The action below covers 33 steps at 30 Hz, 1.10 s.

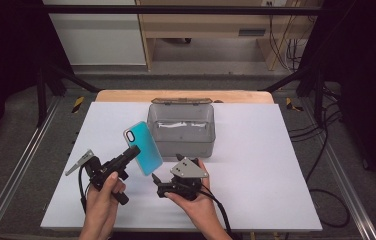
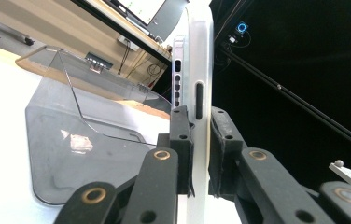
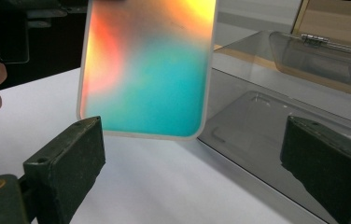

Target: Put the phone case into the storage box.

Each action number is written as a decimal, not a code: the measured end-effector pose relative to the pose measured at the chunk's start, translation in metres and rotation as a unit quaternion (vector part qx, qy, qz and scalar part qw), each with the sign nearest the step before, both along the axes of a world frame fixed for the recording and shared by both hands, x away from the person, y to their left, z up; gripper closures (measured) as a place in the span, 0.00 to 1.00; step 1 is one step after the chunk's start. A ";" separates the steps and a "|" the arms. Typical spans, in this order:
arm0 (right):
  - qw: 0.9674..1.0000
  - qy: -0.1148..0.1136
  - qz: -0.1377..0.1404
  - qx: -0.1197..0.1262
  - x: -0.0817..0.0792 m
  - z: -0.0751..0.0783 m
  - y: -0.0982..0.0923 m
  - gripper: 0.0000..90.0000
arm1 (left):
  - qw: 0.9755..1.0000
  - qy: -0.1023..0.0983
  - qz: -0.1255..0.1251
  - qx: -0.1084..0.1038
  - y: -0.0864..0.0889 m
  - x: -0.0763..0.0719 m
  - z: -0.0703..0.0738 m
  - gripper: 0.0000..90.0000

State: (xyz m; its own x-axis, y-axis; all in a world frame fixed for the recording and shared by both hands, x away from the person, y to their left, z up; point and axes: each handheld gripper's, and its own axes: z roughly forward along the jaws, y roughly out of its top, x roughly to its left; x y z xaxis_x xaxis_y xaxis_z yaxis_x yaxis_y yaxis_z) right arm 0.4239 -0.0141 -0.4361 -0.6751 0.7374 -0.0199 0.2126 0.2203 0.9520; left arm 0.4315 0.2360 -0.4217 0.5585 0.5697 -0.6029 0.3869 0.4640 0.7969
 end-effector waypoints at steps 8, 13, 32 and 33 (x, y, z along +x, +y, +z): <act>1.000 0.003 -0.006 -0.004 0.001 0.000 -0.005 0.08 | 1.000 -0.003 0.007 0.001 0.005 0.000 0.002 0.90; 1.000 0.003 -0.009 -0.010 0.003 0.000 -0.009 0.08 | 1.000 -0.004 0.014 0.000 0.010 0.000 0.003 0.90; 0.999 0.002 -0.012 -0.030 0.006 -0.003 -0.020 0.09 | 0.999 -0.010 0.039 0.009 0.026 0.000 0.007 0.90; 0.999 0.001 -0.013 -0.030 0.006 -0.003 -0.021 0.09 | 0.999 -0.010 0.041 0.009 0.027 0.000 0.007 0.90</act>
State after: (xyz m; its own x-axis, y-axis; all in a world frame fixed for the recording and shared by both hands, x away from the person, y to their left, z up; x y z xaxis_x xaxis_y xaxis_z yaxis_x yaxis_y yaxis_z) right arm 0.4301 -0.0353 -0.4387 -0.6565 0.7517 -0.0630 0.2207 0.2713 0.9368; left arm 0.4317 0.2635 -0.4142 0.5204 0.6245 -0.5824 0.3323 0.4801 0.8118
